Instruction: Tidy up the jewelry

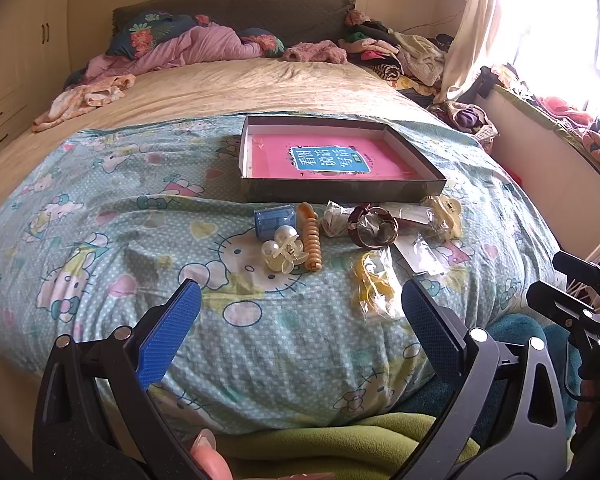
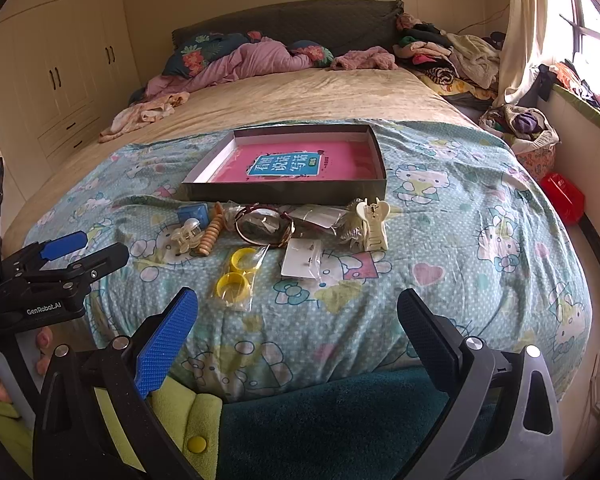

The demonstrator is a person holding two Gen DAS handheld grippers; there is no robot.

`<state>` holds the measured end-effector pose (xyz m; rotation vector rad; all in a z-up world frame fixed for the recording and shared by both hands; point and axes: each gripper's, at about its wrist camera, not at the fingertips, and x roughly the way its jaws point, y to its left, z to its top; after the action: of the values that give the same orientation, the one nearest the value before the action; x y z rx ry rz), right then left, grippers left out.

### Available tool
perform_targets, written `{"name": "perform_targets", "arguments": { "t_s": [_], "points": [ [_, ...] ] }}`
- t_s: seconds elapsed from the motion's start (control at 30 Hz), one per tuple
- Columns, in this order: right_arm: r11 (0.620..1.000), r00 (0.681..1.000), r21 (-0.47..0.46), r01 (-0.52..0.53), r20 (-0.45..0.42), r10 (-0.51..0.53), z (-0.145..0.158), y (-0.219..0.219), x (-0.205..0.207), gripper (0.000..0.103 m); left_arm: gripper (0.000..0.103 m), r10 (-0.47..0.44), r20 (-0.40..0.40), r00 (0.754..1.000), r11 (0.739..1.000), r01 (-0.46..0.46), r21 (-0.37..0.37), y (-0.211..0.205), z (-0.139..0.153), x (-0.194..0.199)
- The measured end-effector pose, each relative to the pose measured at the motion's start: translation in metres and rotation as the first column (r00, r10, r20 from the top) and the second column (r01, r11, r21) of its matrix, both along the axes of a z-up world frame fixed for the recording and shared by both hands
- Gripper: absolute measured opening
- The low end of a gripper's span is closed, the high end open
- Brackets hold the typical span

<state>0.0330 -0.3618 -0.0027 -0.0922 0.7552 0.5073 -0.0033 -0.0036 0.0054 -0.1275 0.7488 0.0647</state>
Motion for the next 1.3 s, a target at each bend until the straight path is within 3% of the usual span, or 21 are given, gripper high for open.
{"name": "perform_targets", "arguments": {
  "t_s": [1.3],
  "points": [
    [1.0, 1.0, -0.008, -0.008, -0.001, 0.008, 0.0, 0.006, -0.003, 0.099, 0.094, -0.018, -0.011, 1.0, 1.0, 0.018, -0.002, -0.009, -0.002, 0.001]
  ]
}}
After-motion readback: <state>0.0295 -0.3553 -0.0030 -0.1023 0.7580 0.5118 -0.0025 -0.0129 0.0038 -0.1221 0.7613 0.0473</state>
